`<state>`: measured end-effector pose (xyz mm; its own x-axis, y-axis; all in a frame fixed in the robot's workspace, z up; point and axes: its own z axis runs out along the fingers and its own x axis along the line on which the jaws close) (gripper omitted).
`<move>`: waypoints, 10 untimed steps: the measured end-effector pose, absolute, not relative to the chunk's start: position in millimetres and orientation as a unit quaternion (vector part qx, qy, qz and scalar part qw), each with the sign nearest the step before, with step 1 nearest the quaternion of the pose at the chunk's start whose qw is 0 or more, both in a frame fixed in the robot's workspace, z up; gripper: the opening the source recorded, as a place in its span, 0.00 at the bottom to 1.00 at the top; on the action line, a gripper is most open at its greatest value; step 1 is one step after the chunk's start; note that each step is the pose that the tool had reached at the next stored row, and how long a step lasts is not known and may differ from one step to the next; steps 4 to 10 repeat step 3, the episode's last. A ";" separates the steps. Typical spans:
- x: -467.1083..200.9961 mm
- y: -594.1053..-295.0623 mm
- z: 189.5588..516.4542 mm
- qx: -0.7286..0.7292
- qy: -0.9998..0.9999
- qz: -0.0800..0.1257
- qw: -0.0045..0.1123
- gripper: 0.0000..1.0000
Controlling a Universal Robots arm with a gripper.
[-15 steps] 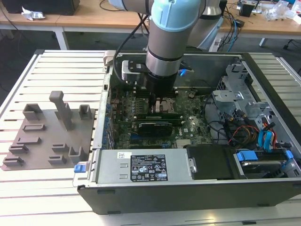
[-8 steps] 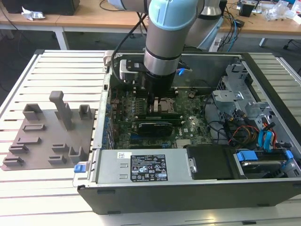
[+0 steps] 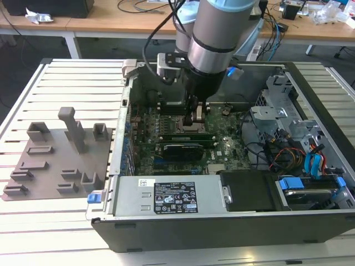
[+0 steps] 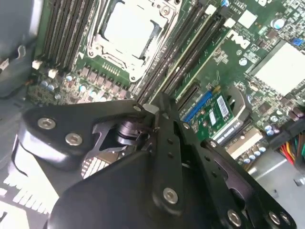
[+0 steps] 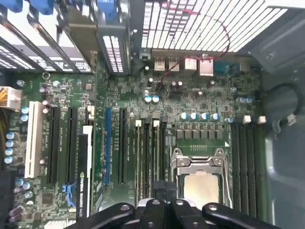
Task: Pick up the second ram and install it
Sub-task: 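Press down the second ram until it locks into place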
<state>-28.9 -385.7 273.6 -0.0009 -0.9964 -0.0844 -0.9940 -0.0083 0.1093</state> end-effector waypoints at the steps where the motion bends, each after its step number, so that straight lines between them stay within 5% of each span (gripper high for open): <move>1: -28.9 -385.7 273.6 0.707 -0.704 -0.069 0.009 0.10; 10: -28.9 -385.8 273.7 0.707 -0.704 -0.069 0.009 0.10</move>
